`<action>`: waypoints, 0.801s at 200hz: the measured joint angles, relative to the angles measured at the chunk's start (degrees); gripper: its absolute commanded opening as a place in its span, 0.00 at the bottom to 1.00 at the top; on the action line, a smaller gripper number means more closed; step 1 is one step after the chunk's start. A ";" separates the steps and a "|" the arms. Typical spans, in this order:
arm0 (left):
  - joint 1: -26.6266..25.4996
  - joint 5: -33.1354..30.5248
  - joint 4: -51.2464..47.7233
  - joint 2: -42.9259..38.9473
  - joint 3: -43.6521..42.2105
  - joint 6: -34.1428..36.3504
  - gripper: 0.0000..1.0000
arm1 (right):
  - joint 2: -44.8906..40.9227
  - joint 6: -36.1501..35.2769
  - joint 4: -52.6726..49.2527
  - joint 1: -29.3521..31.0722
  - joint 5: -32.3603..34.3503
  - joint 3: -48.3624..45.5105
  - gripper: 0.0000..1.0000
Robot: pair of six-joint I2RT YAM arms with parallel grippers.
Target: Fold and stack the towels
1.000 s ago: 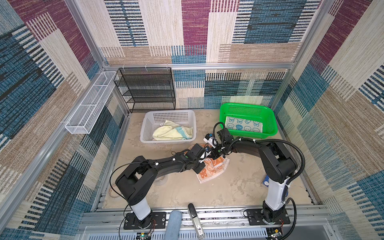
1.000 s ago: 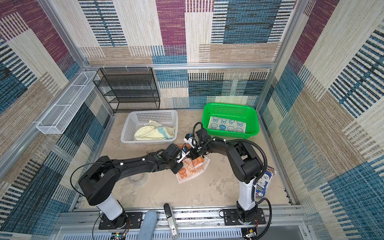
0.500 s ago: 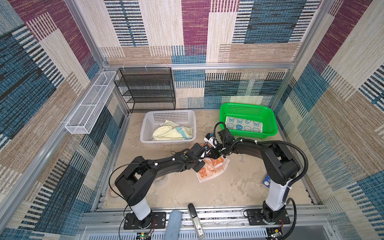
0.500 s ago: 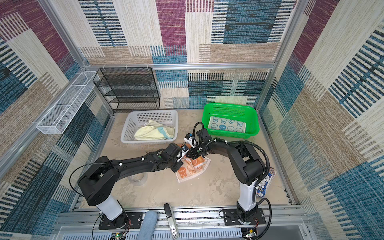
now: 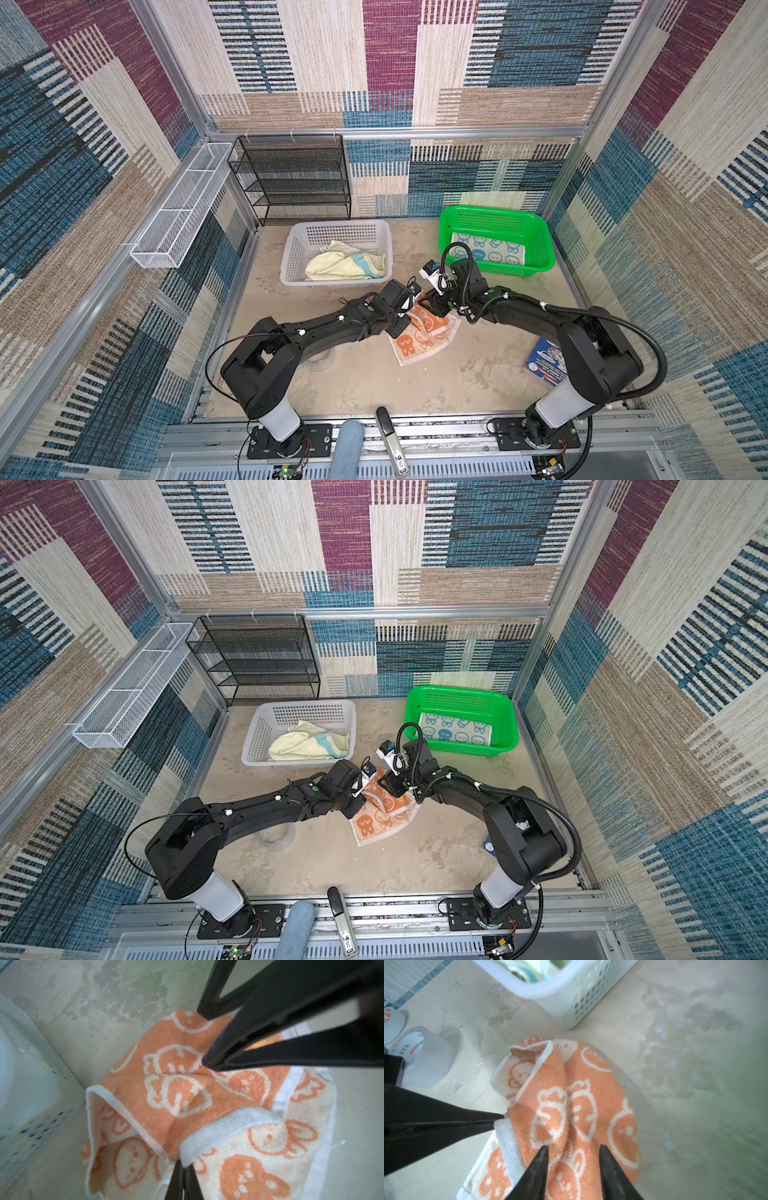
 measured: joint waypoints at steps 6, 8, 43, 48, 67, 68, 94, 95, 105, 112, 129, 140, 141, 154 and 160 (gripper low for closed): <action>0.00 0.00 -0.81 -0.15 0.83 -0.04 0.00 | -1.84 -0.66 1.42 0.00 1.44 -1.16 0.49; 0.00 0.00 -1.09 -0.22 1.20 -0.09 0.00 | -2.47 -0.85 1.84 0.00 1.84 -1.55 0.49; 0.00 -1.05 -7.41 -0.35 8.04 -0.50 0.00 | -10.80 -4.98 7.43 0.04 4.26 -7.98 0.53; 0.02 -1.07 -8.44 -0.35 9.07 -0.61 0.00 | -11.85 -5.42 8.20 0.13 4.20 -9.03 0.54; 0.02 -1.27 -12.02 -0.35 12.41 -1.05 0.00 | -14.99 -6.49 10.23 0.76 3.23 -12.48 0.56; 0.02 -1.27 -12.26 -0.35 12.66 -1.07 0.00 | -15.10 -6.49 10.29 0.83 3.17 -12.61 0.56; 0.02 -1.55 -15.89 -0.35 15.32 -1.51 0.00 | -15.47 -6.67 11.65 2.93 2.16 -14.51 0.56; 0.02 -1.60 -16.06 -0.35 15.41 -1.53 0.00 | -15.39 -6.67 11.65 3.06 2.10 -14.56 0.56; 0.02 -1.86 -17.18 -0.46 16.04 -1.66 0.00 | -14.49 -6.64 11.89 3.96 1.75 -14.56 0.56; 0.02 -2.43 -17.88 -0.63 16.44 -1.81 0.00 | -13.81 -6.62 11.96 4.42 1.62 -14.58 0.55; 0.07 -3.21 -19.43 -1.11 17.35 -2.40 0.00 | -12.46 -6.38 11.89 5.09 1.11 -14.58 0.55; 0.20 -4.26 -20.20 -1.36 17.86 -2.75 0.00 | -12.02 -6.10 11.85 5.14 0.74 -14.58 0.55; 0.20 -4.28 -20.26 -1.36 17.90 -2.78 0.00 | -11.98 -6.03 11.87 5.14 0.74 -14.58 0.55; 0.44 -5.01 -21.27 -1.51 18.56 -3.13 0.00 | -11.76 -5.75 11.89 5.16 0.35 -14.58 0.55; 0.52 -5.57 -21.66 -1.53 18.88 -3.17 0.00 | -11.63 -5.51 11.91 5.18 0.35 -14.58 0.55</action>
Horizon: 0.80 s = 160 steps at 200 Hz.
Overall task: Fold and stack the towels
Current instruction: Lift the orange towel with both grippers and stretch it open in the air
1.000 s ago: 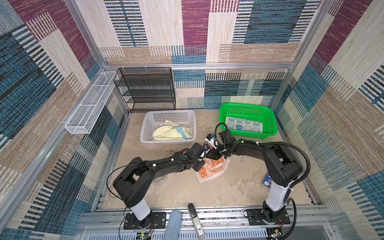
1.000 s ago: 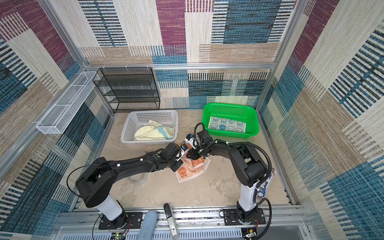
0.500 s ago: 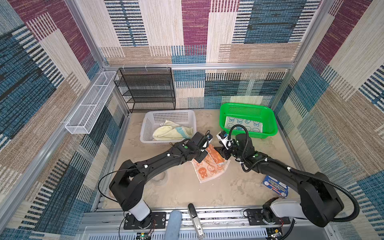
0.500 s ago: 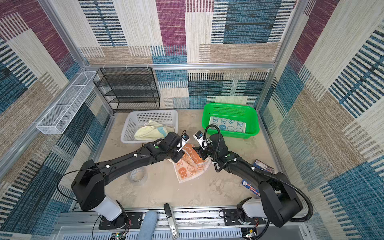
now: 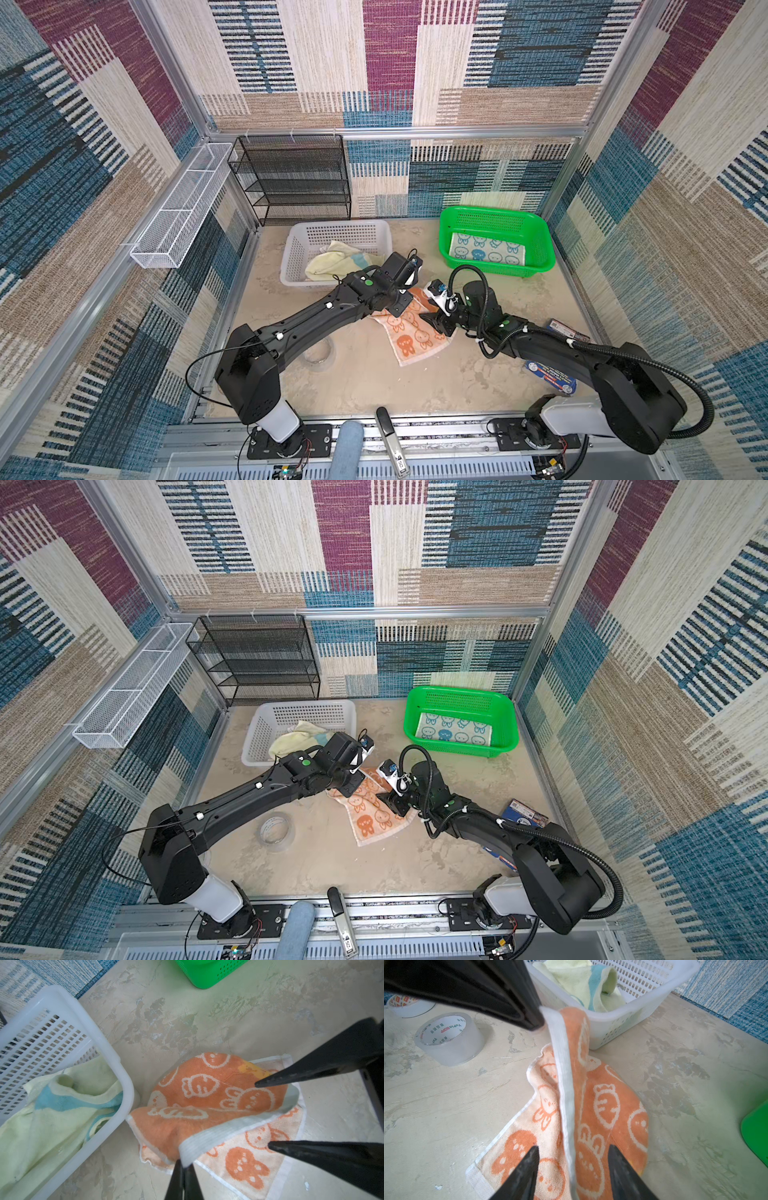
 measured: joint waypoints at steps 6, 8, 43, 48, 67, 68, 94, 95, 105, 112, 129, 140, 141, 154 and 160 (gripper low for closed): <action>0.02 -0.26 -0.24 -0.09 0.22 -0.11 0.00 | 0.22 0.00 0.11 0.04 0.02 0.00 0.55; 0.02 -0.35 -0.31 -0.09 0.26 -0.15 0.00 | 0.31 0.02 0.13 0.07 0.02 0.00 0.54; 0.55 -2.99 -2.03 -1.79 0.72 -0.31 0.00 | 2.93 0.90 -1.16 0.04 3.76 0.74 0.52; 0.68 -3.30 -2.34 -2.10 0.72 -0.37 0.00 | 3.19 1.05 -1.29 -0.02 4.33 0.76 0.51; 1.51 -4.79 -2.95 -3.28 0.39 -0.44 0.00 | 3.43 1.53 -2.05 -0.74 5.07 0.59 0.50; 1.55 -4.85 -2.97 -3.32 0.37 -0.44 0.00 | 3.43 1.62 -2.05 -0.81 5.22 0.52 0.51; 2.99 -6.40 -3.78 -5.20 -0.72 -0.90 0.00 | 2.23 2.75 -2.89 -1.99 6.01 -0.46 0.49; 3.04 -6.43 -3.82 -5.25 -0.76 -0.92 0.00 | 2.19 2.78 -2.91 -2.01 6.03 -0.50 0.49; 3.52 -6.82 -4.11 -5.73 -1.07 -1.25 0.00 | 1.64 3.15 -3.17 -2.14 6.01 -0.81 0.48; 3.78 -7.21 -4.26 -5.99 -1.22 -1.31 0.00 | 1.33 3.21 -3.39 -2.38 5.97 -1.01 0.46; 4.09 -7.43 -4.37 -6.45 -1.62 -1.70 0.00 | 0.76 3.37 -3.91 -2.71 5.99 -1.51 0.38; 4.17 -7.41 -4.37 -6.64 -1.84 -1.75 0.00 | 0.33 3.37 -4.09 -2.75 5.92 -1.79 0.33; 4.20 -7.41 -4.37 -6.64 -1.86 -1.75 0.00 | 0.26 3.37 -4.09 -2.78 5.90 -1.81 0.33; 4.35 -7.39 -4.37 -6.67 -1.95 -1.88 0.00 | -0.24 3.34 -4.02 -2.84 5.55 -1.99 0.25; 4.39 -7.41 -4.37 -6.67 -2.01 -1.92 0.00 | -0.46 3.32 -3.96 -2.84 5.33 -2.03 0.19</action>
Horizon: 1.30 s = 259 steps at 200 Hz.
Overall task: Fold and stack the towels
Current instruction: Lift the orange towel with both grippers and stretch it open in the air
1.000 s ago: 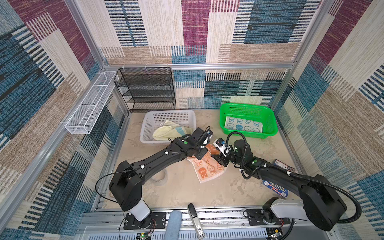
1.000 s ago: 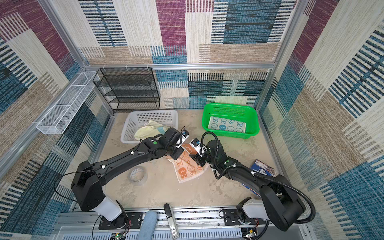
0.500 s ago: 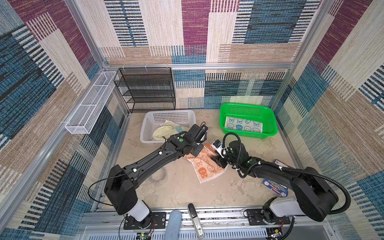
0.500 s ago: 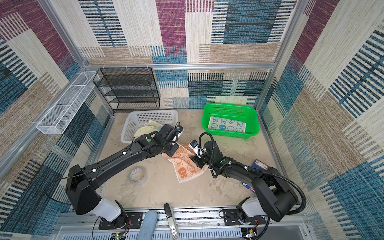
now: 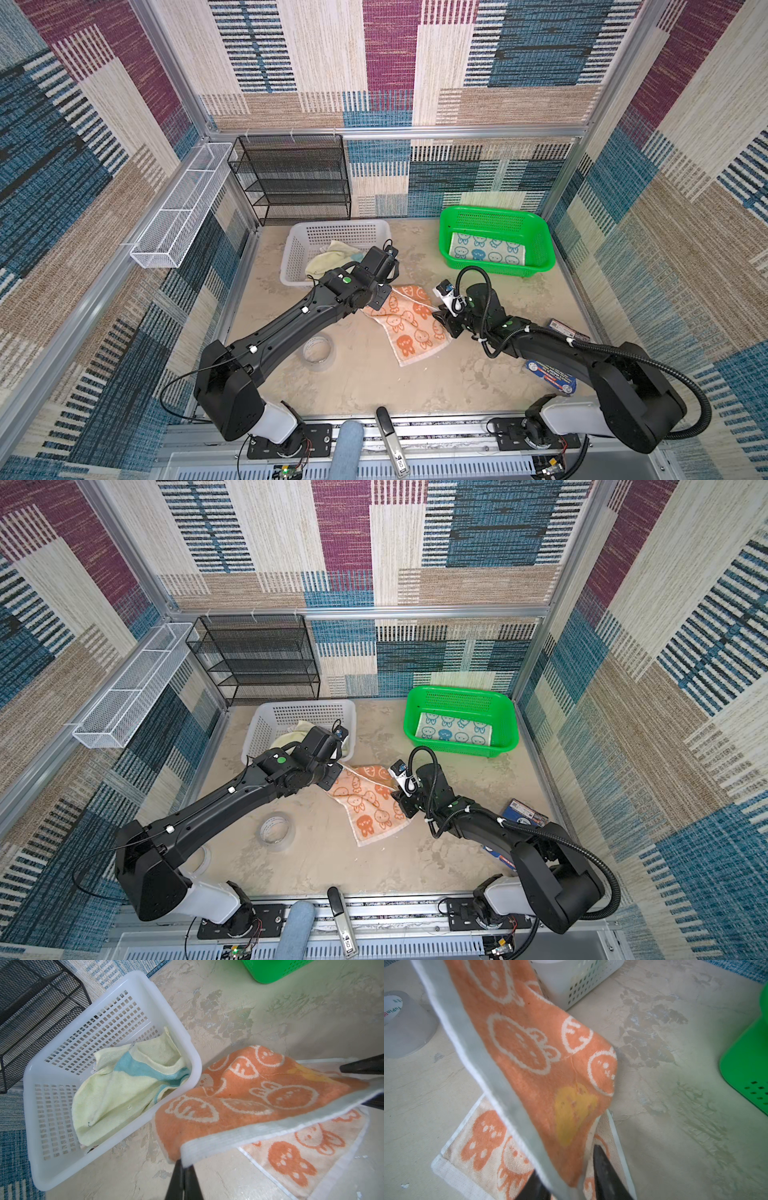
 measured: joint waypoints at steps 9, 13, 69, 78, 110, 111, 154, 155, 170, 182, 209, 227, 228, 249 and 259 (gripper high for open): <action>0.00 0.00 0.02 0.00 -0.13 -0.04 0.00 | -0.24 0.00 0.15 0.00 -0.39 0.00 0.11; 0.00 0.00 0.02 0.00 -0.17 -0.07 0.00 | -0.28 -0.02 0.31 0.00 -0.52 0.00 0.06; 0.87 0.35 0.09 0.00 -0.37 -1.05 0.00 | -1.46 0.68 -1.60 -0.76 -1.81 3.28 0.00; 1.05 1.16 0.11 0.00 -0.07 -1.05 0.00 | -2.40 1.46 -2.16 -1.22 -0.63 4.46 0.00; 1.11 3.96 1.25 -0.61 3.87 -1.01 0.00 | -9.14 4.07 -5.31 -2.14 5.07 8.26 0.00; 1.11 4.22 1.38 -0.66 4.11 -1.01 0.00 | -9.35 4.13 -5.38 -2.14 5.20 8.39 0.00; 1.11 9.62 2.58 -1.49 13.64 -0.79 0.00 | -15.43 5.49 -13.31 -2.45 13.90 21.35 0.00; 1.11 9.90 2.58 -1.53 13.97 -0.79 0.00 | -15.43 5.49 -13.53 -2.45 14.03 21.66 0.00; 1.11 12.00 2.58 -2.05 17.16 -0.59 0.00 | -15.47 5.14 -17.38 -2.45 15.80 26.71 0.00; 1.11 13.79 2.56 -2.82 19.28 -0.46 0.00 | -15.76 4.55 -20.33 -2.45 17.00 29.75 0.00; 1.09 17.75 2.56 -6.05 21.27 -0.39 0.00 | -18.34 2.89 -26.34 -2.45 16.96 33.88 0.00; 1.07 19.89 2.51 -8.90 21.16 -0.39 0.00 | -21.33 2.47 -29.11 -2.45 15.04 35.32 0.00; 1.07 19.96 2.51 -9.03 21.14 -0.39 0.00 | -21.44 2.45 -29.24 -2.45 14.97 35.36 0.00; 0.98 22.10 2.40 -11.74 20.61 -0.42 0.00 | -24.33 1.92 -32.13 -2.43 11.43 36.61 0.00; 0.96 22.64 2.23 -12.79 20.52 -0.42 0.00 | -25.22 1.88 -33.46 -2.43 9.46 37.42 0.00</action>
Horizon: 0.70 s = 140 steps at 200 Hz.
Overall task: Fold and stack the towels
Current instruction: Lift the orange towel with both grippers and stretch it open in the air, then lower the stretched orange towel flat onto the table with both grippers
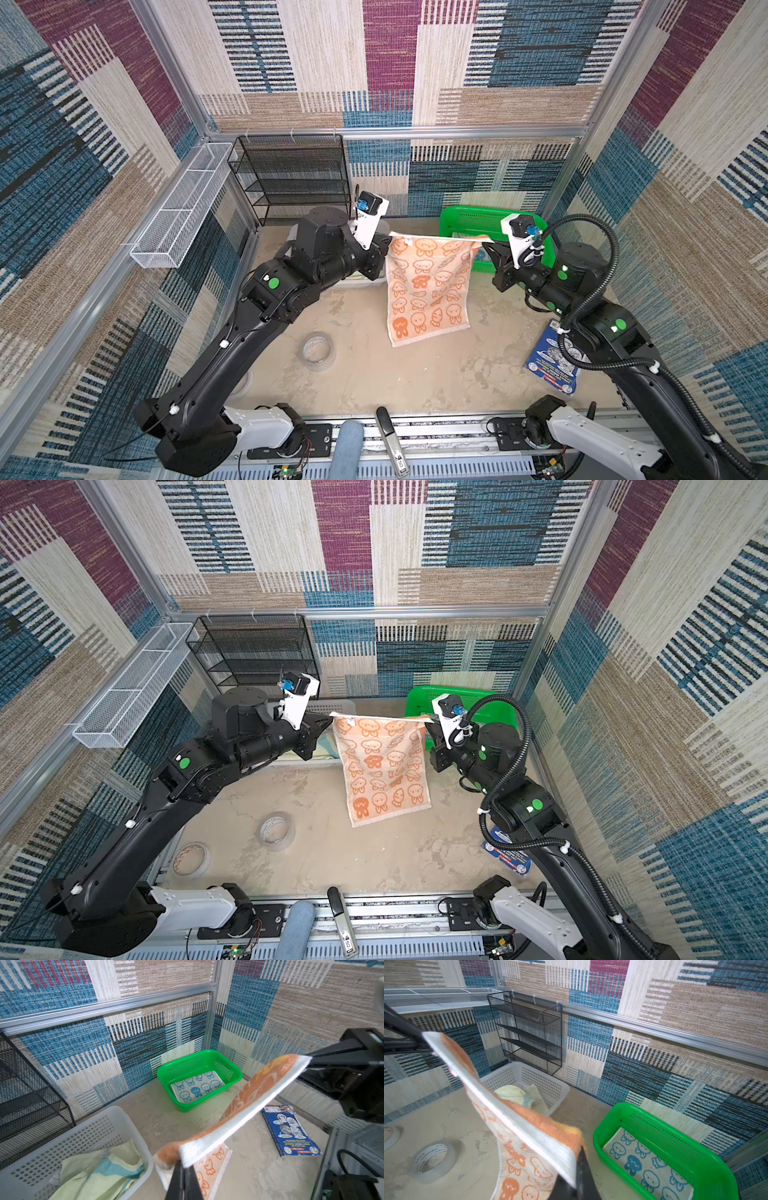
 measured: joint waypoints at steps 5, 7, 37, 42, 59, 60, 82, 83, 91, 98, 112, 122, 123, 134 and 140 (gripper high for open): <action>0.00 0.28 -0.11 -0.50 0.00 0.00 0.00 | -0.35 -0.22 -0.68 -0.02 -1.09 0.57 0.00; 0.00 0.46 -0.15 -0.66 0.00 0.00 0.00 | -0.42 -0.24 -0.85 -0.02 -1.40 0.72 0.00; 0.02 2.71 -0.31 -3.32 0.52 -0.02 0.00 | -1.36 -0.35 -3.37 -0.02 -8.90 4.44 0.00; 0.02 2.91 -0.31 -3.89 0.63 -0.02 0.00 | -1.53 -0.35 -3.54 -0.02 -10.19 4.90 0.00; 0.00 4.61 -0.35 -6.01 0.66 -0.07 0.00 | -2.25 -0.37 -3.58 -0.02 -14.82 6.16 0.00; 0.00 4.68 -0.35 -6.10 0.66 -0.07 0.00 | -2.27 -0.37 -3.58 -0.02 -15.04 6.21 0.00; 0.00 6.69 -0.13 -9.68 -0.07 -0.28 0.00 | -2.84 -0.35 -3.61 -0.02 -20.15 7.17 0.00; 0.00 6.97 -0.13 -9.99 -0.17 -0.33 0.00 | -2.86 -0.35 -3.61 0.00 -20.31 7.19 0.00; 0.00 7.76 -0.11 -11.34 -0.70 -0.44 0.00 | -2.99 -0.35 -3.61 0.00 -21.81 7.37 0.00; 0.00 8.48 -0.07 -12.37 -1.11 -0.55 0.00 | -3.04 -0.33 -3.61 0.02 -23.19 7.50 0.00; 0.00 9.62 0.20 -14.21 -1.92 -0.70 0.00 | -3.26 -0.24 -3.61 0.04 -25.68 7.50 0.00; 0.00 10.32 0.31 -15.10 -2.25 -0.87 0.00 | -3.52 0.13 -3.61 0.04 -27.04 7.50 0.00; 0.00 10.34 0.31 -15.17 -2.27 -0.87 0.00 | -3.56 0.22 -3.61 0.04 -27.23 7.50 0.00; 0.00 10.75 0.31 -15.87 -2.56 -1.05 0.00 | -4.00 0.63 -3.61 0.09 -28.30 7.50 0.00; 0.00 10.97 0.31 -16.04 -2.58 -1.07 0.00 | -4.22 0.94 -3.61 0.09 -28.55 7.50 0.00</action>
